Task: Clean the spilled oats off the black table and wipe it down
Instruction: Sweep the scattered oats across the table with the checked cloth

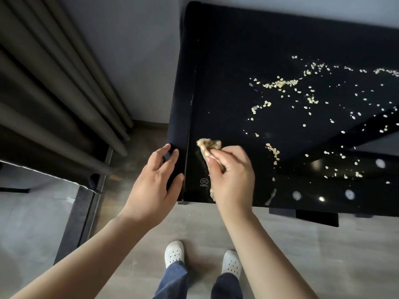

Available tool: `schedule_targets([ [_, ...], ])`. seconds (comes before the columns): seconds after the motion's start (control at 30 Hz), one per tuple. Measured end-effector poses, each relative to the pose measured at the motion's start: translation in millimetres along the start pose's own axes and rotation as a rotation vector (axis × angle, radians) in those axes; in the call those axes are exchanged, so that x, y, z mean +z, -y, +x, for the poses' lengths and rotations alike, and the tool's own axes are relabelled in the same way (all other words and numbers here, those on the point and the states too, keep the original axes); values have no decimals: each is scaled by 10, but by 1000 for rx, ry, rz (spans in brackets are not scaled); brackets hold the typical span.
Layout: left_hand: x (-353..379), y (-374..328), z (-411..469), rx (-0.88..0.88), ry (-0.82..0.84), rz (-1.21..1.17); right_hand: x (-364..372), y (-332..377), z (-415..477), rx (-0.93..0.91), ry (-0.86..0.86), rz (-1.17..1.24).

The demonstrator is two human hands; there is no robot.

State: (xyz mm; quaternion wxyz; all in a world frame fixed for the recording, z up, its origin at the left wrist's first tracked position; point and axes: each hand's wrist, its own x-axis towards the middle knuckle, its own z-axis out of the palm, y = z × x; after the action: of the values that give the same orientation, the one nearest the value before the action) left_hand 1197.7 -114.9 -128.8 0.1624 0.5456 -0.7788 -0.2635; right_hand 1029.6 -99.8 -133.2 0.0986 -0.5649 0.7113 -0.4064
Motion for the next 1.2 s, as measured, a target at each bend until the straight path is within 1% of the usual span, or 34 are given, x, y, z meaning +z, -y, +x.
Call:
schedule_targets([
  [0.1, 1, -14, 5, -10, 1, 11, 80, -9, 84, -96, 74, -82],
  [0.13, 2, -26, 2, -21, 1, 14, 54, -68, 108, -109, 73, -93],
  [0.2, 3, -54, -1, -40, -1, 18, -79, -253, 188, -71, 16, -119],
  [0.27, 4, -70, -2, -54, 2, 25, -272, -454, 321, 10, -51, -171],
  [0.33, 7, -76, -7, -56, 3, 33, -448, -565, 455, 83, -66, -222],
  [0.43, 14, -86, -14, -67, -6, 40, -605, -463, 492, 82, -64, -141],
  [0.57, 42, -112, -14, -72, -17, 56, -631, -183, 66, 6, -32, -24],
  [0.67, 63, -136, -32, -72, -23, 40, -515, -167, -298, -22, 59, -31],
  [0.73, 79, -151, -73, -85, -9, 9, -458, -221, -406, -64, 90, -67],
  [0.83, 101, -180, -116, -89, 15, -9, -532, -354, -374, -103, 76, -91],
  [1.0, 51, -159, -116, -100, -10, -70, -851, -656, -157, 35, -35, -142],
  [1.1, 39, -86, -127, -53, -10, -66, -894, -462, -82, 23, -69, -72],
  [1.2, 39, -8, -133, -31, 0, -86, -618, -124, -127, -16, -40, 24],
])
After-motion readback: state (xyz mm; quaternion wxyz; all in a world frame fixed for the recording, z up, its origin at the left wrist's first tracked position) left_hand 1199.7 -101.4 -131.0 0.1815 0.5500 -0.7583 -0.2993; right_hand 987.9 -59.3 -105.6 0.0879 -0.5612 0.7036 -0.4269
